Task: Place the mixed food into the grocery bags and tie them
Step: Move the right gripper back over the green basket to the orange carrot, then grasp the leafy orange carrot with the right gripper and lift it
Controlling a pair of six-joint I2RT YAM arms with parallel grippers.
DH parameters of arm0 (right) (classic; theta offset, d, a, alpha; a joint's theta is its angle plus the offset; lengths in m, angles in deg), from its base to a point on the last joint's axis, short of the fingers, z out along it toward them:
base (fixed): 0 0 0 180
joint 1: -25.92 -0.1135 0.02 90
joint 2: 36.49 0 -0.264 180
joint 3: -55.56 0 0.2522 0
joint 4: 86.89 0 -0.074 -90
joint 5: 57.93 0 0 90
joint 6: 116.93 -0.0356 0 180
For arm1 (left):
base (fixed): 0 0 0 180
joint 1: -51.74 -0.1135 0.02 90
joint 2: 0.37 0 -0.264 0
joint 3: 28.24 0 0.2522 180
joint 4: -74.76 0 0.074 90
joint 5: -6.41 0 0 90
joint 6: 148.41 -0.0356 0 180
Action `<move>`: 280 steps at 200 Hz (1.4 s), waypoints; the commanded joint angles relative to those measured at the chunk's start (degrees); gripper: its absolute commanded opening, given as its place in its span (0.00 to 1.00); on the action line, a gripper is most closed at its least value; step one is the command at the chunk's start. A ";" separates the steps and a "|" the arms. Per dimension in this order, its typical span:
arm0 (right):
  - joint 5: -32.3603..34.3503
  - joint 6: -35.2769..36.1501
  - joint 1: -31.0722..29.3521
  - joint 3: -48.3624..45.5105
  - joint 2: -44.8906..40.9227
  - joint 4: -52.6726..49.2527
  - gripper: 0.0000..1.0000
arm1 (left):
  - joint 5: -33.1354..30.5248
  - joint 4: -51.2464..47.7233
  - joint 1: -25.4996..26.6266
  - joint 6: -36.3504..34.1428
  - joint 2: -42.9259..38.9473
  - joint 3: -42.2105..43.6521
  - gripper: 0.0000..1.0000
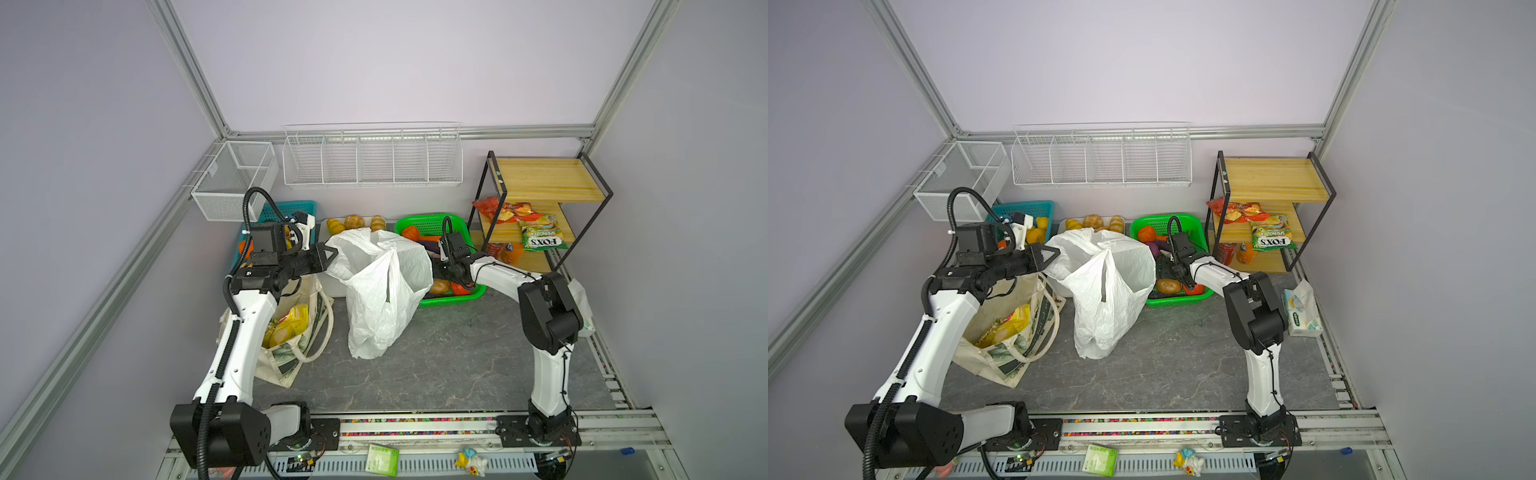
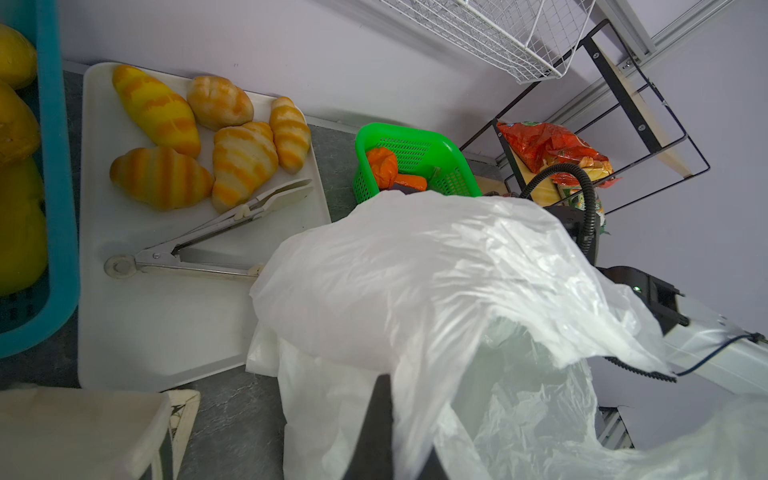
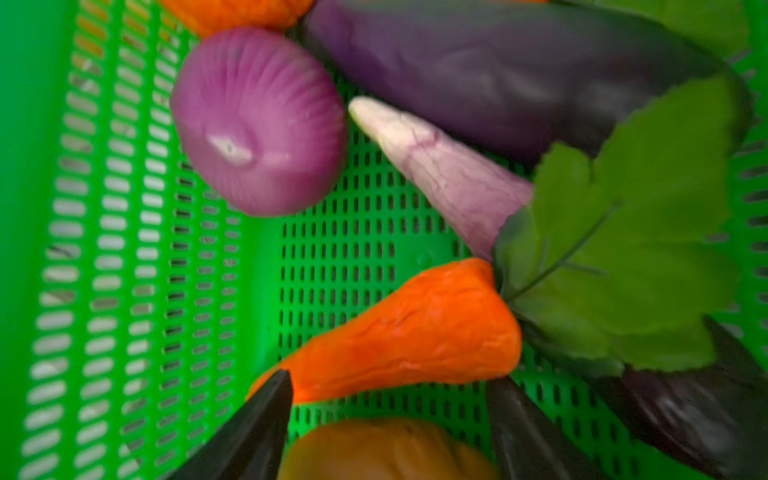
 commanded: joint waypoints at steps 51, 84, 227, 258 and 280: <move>2.74 -6.67 -0.06 3.97 5.86 5.97 0.65 | 0.92 1.41 -0.34 0.56 -0.95 0.86 0.00; 2.92 -8.56 0.22 4.09 5.93 8.76 0.53 | 1.11 1.50 -0.33 0.65 -0.98 0.80 0.00; -1.61 1.91 1.83 -14.34 -28.57 19.74 0.26 | 1.99 2.59 -0.34 1.44 -1.29 1.41 0.00; -6.01 10.02 1.21 -22.68 -42.82 23.32 0.25 | 2.70 2.99 -0.32 1.90 -1.13 1.59 0.00; -10.11 14.12 -1.29 -25.18 -49.17 25.60 0.27 | 2.54 2.99 -0.34 1.94 -1.12 1.59 0.00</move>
